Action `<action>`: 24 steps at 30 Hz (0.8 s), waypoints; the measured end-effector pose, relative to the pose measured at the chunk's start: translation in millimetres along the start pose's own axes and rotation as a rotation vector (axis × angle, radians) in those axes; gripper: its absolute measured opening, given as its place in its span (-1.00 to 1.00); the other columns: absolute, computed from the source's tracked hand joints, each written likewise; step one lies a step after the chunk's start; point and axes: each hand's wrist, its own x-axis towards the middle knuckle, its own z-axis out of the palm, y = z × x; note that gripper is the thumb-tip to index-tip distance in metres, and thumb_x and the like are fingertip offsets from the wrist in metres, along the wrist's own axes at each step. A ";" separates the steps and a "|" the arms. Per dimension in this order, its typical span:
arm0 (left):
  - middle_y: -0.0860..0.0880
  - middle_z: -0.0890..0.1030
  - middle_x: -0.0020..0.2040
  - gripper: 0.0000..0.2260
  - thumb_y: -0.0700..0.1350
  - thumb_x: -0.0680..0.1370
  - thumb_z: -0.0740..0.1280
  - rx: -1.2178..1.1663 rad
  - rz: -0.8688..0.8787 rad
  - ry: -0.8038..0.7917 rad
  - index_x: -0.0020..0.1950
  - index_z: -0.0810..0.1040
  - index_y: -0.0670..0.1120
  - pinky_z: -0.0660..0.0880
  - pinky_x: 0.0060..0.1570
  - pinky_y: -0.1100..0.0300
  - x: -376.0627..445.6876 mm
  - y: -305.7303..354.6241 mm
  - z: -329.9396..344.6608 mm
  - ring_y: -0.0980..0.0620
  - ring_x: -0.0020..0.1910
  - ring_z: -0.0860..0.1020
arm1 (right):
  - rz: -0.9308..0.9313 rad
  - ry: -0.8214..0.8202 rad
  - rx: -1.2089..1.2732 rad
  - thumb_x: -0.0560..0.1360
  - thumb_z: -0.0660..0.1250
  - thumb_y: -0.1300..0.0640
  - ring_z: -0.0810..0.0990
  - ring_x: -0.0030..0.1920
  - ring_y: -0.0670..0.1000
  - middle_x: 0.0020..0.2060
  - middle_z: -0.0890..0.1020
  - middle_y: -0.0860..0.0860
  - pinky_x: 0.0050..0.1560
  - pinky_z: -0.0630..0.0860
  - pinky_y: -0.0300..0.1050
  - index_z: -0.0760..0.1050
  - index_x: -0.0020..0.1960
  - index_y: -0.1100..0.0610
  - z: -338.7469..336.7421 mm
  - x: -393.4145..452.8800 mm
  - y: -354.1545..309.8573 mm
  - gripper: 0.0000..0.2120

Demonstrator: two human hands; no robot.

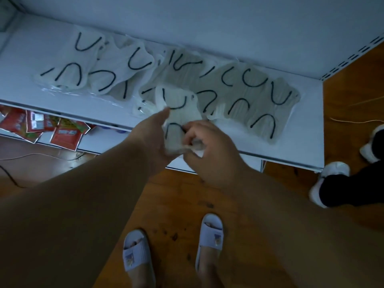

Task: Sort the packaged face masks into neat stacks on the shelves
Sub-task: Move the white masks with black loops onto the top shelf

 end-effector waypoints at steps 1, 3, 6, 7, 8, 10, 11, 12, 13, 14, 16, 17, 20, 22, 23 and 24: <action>-0.13 0.72 -0.13 -0.67 0.05 0.64 0.26 0.005 -0.008 0.051 0.21 0.56 -0.18 0.61 -0.35 0.10 -1.4 2.5 -2.9 -0.07 -0.24 0.71 | 0.004 -0.021 0.037 0.48 0.39 0.18 0.49 0.08 -0.07 0.10 0.58 0.01 0.01 0.44 -0.27 0.57 -0.06 0.15 2.3 -0.9 -4.1 -0.94; -0.13 0.72 -0.14 -0.70 -0.04 0.63 0.30 0.014 -0.002 0.127 0.24 0.56 -0.22 0.60 -0.32 0.11 -7.6 6.0 -8.6 -0.06 -0.26 0.70 | 0.096 -0.034 0.164 0.54 0.36 0.11 0.44 0.23 -0.17 0.26 0.53 -0.05 0.11 0.38 -0.38 0.61 -0.08 0.14 3.8 1.2 -13.4 -0.89; -0.12 0.69 -0.19 -0.77 -0.11 0.63 0.29 0.018 0.065 0.187 0.23 0.56 -0.19 0.61 -0.26 0.08 -20.9 9.7 -14.6 -0.04 -0.29 0.68 | 0.190 0.015 0.092 0.56 0.35 -0.01 0.34 0.41 -0.10 0.42 0.42 -0.02 0.26 0.32 -0.27 0.59 -0.11 0.16 4.5 10.6 -22.3 -0.76; -0.13 0.70 -0.15 -0.80 -0.12 0.65 0.27 0.030 0.082 0.178 0.21 0.57 -0.17 0.63 -0.20 0.05 -26.6 10.6 -17.6 -0.05 -0.22 0.68 | 0.216 0.034 0.028 0.54 0.38 -0.02 0.36 0.40 -0.05 0.40 0.41 0.00 0.23 0.30 -0.29 0.56 -0.05 0.17 4.6 16.1 -26.8 -0.76; -0.15 0.70 -0.06 -0.80 -0.10 0.66 0.25 0.040 0.092 0.150 0.21 0.57 -0.15 0.64 -0.10 0.00 -34.2 12.0 -20.0 -0.08 -0.12 0.69 | 0.264 0.054 0.000 0.51 0.42 -0.03 0.41 0.33 -0.02 0.33 0.44 0.01 0.13 0.33 -0.32 0.52 0.05 0.15 4.1 21.9 -31.6 -0.73; -0.18 0.69 0.04 -0.76 -0.02 0.66 0.27 0.041 0.104 0.158 0.21 0.57 -0.14 0.63 0.04 -0.06 -51.6 14.8 -25.8 -0.12 -0.01 0.68 | 0.440 0.055 0.124 0.44 0.50 -0.04 0.50 0.12 -0.02 0.18 0.47 -0.02 -0.06 0.40 -0.29 0.38 0.26 0.07 3.2 32.5 -42.9 -0.50; -0.18 0.69 0.03 -0.74 0.03 0.65 0.27 0.049 0.109 0.179 0.17 0.57 -0.14 0.64 0.01 -0.03 -58.3 16.4 -31.2 -0.10 -0.03 0.68 | 0.558 0.035 0.272 0.42 0.53 -0.01 0.52 0.08 -0.02 0.14 0.49 -0.03 -0.04 0.46 -0.21 0.33 0.34 0.06 2.9 37.5 -49.8 -0.41; -0.18 0.68 0.03 -0.72 0.06 0.64 0.27 0.040 0.134 0.194 0.15 0.57 -0.13 0.65 -0.02 -0.02 -64.2 17.6 -39.5 -0.09 -0.05 0.68 | 0.661 0.015 0.442 0.40 0.56 0.02 0.55 0.08 0.00 0.13 0.52 -0.02 0.04 0.53 -0.07 0.33 0.36 0.07 4.6 42.8 -55.1 -0.36; -0.19 0.67 0.07 -0.70 0.08 0.64 0.27 -0.011 0.148 0.204 0.17 0.56 -0.13 0.64 0.00 -0.06 -66.5 18.4 -47.3 -0.11 -0.03 0.67 | 0.728 0.007 0.586 0.36 0.58 0.05 0.59 0.10 0.05 0.12 0.57 0.02 0.14 0.56 0.07 0.39 0.34 0.08 7.2 47.2 -59.4 -0.37; -0.20 0.66 0.13 -0.68 0.08 0.63 0.28 -0.071 0.157 0.205 0.22 0.55 -0.12 0.62 0.04 -0.11 -69.6 20.7 -54.9 -0.14 0.01 0.67 | 0.763 0.009 0.677 0.33 0.58 0.07 0.62 0.10 0.10 0.10 0.62 0.06 0.20 0.56 0.16 0.47 0.27 0.10 10.2 50.1 -63.1 -0.43; -0.17 0.62 0.20 -0.63 0.07 0.61 0.31 -0.158 0.163 0.252 0.32 0.50 -0.11 0.63 -0.02 0.05 -70.1 26.5 -74.3 -0.11 0.02 0.66 | 0.785 0.018 0.733 0.30 0.55 0.06 0.66 0.09 0.16 0.03 0.69 0.10 0.19 0.56 0.26 0.58 0.10 0.11 17.0 54.5 -73.5 -0.60; -0.13 0.60 0.21 -0.62 0.05 0.59 0.36 -0.243 0.134 0.279 0.34 0.47 -0.10 0.59 -0.11 0.18 -70.3 32.8 -81.2 -0.05 0.01 0.63 | 0.802 0.021 0.733 0.33 0.53 0.07 0.66 0.07 0.17 0.00 0.70 0.11 0.17 0.56 0.29 0.60 0.04 0.12 21.3 56.8 -79.3 -0.68; -0.03 0.61 0.07 -0.81 -0.01 0.58 0.37 -0.162 0.146 0.354 0.17 0.54 0.02 0.59 -0.17 0.18 -68.3 39.1 -108.7 -0.04 -0.03 0.62 | 0.837 0.044 0.771 0.51 0.43 0.17 0.68 0.03 0.20 -0.05 0.71 0.14 0.09 0.59 0.31 0.60 -0.05 0.12 41.6 63.6 -89.1 -0.95; -0.10 0.66 -0.01 -0.98 -0.02 0.56 0.39 -0.007 0.148 0.405 -0.02 0.60 0.07 0.65 -0.30 -0.03 -68.7 39.6 -129.4 -0.14 -0.08 0.65 | 0.876 0.030 0.801 0.52 0.43 0.19 0.69 0.01 0.18 -0.06 0.72 0.12 0.08 0.61 0.28 0.60 -0.03 0.12 59.6 66.0 -101.4 -0.96; -0.12 0.66 -0.02 -0.96 -0.03 0.54 0.43 -0.003 0.135 0.395 -0.04 0.60 0.06 0.62 -0.38 -0.04 -69.7 46.4 -141.2 -0.18 -0.09 0.66 | 0.891 0.020 0.826 0.52 0.43 0.22 0.69 0.00 0.18 -0.08 0.73 0.12 0.08 0.61 0.26 0.60 -0.01 0.14 70.7 67.8 -109.7 -0.94; -0.14 0.67 -0.02 -0.92 -0.03 0.52 0.47 -0.004 0.145 0.386 -0.03 0.61 0.04 0.60 -0.42 -0.02 -72.6 53.6 -154.6 -0.20 -0.10 0.66 | 0.904 0.006 0.850 0.51 0.42 0.25 0.70 -0.01 0.18 -0.09 0.73 0.12 0.08 0.61 0.25 0.60 0.00 0.16 82.3 69.9 -118.4 -0.93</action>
